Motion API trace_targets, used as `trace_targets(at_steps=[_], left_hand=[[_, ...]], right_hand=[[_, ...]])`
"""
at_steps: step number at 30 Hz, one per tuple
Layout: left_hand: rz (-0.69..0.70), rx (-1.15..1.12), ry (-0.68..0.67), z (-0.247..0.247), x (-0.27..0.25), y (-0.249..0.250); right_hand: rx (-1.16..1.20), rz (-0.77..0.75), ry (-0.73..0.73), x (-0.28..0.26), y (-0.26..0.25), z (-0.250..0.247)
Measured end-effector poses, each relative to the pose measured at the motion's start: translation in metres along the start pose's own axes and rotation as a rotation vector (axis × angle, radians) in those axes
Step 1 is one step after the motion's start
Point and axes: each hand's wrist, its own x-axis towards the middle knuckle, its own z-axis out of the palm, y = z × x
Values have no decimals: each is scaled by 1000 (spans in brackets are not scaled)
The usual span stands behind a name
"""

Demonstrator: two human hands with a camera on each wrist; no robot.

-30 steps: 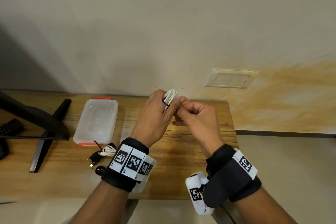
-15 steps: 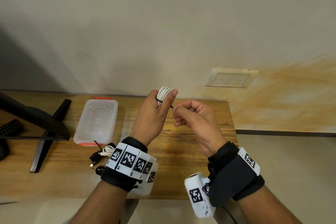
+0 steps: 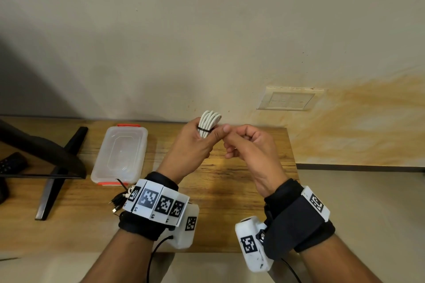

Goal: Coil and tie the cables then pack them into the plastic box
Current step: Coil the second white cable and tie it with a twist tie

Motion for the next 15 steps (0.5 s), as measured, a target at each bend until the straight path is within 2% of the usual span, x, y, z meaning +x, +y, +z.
trace_targets(at_steps=[11,15], left_hand=[[-52,12,163,4,1,-7],[-41,-38,169,4,-1,-4]], right_hand=[[-65,-25,-22,-3,2,8],[-79,-29,-48,-6,2,11]])
